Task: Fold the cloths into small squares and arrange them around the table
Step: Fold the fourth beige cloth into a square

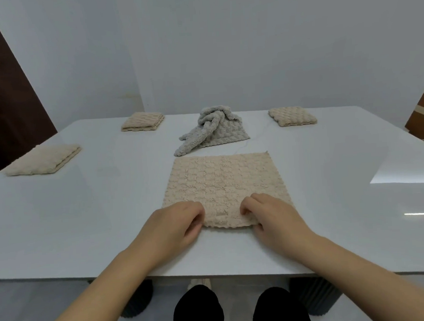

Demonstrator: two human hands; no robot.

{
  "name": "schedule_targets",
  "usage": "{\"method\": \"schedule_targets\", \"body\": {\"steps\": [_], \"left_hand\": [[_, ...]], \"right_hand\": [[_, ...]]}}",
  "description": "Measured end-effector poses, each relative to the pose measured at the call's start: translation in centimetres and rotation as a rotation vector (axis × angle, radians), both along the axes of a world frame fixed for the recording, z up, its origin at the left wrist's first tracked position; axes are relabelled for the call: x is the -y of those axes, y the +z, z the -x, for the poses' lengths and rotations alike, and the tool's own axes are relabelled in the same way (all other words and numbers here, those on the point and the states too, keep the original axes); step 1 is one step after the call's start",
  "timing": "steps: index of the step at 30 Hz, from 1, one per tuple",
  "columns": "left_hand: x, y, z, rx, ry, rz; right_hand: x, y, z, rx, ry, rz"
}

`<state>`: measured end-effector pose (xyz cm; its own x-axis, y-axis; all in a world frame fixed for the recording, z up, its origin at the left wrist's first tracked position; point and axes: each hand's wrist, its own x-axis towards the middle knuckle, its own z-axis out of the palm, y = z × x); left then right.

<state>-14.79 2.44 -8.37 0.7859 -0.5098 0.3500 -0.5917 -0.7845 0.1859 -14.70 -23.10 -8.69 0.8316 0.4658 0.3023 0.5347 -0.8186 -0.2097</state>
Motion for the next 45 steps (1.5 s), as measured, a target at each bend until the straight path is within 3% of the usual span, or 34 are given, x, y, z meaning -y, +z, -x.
{"method": "schedule_targets", "body": {"steps": [6,15,23,26,33,37,41,45], "left_hand": [[-3.3,-0.6,-0.7,-0.102,0.082,0.049],[-5.0,0.2,-1.1,-0.406,0.286,0.576],[-2.9,1.6,-6.5,-0.364,0.461,0.834],[-1.8,1.8,-9.6,-0.314,0.563,0.786],[0.2,1.0,-14.8,-0.275,0.711,0.443],[0.8,0.1,-15.7,-0.148,0.786,0.225],[0.8,-0.9,-16.1,0.014,0.801,0.163],[1.0,-1.1,-16.6,0.037,0.813,0.076]], "right_hand": [[3.4,0.6,-0.5,-0.111,-0.1,-0.203],[6.3,2.0,-2.3,-0.376,-0.209,-0.795],[5.7,2.5,-7.8,-0.39,-0.323,-0.878],[5.2,2.6,-10.3,-0.306,-0.407,-0.804],[4.2,1.7,-14.7,-0.182,-0.524,-0.462],[3.9,0.5,-15.7,-0.114,-0.588,-0.337],[3.6,-0.3,-16.3,-0.002,-0.621,-0.244],[3.5,-0.9,-16.6,0.06,-0.648,-0.171]]}}
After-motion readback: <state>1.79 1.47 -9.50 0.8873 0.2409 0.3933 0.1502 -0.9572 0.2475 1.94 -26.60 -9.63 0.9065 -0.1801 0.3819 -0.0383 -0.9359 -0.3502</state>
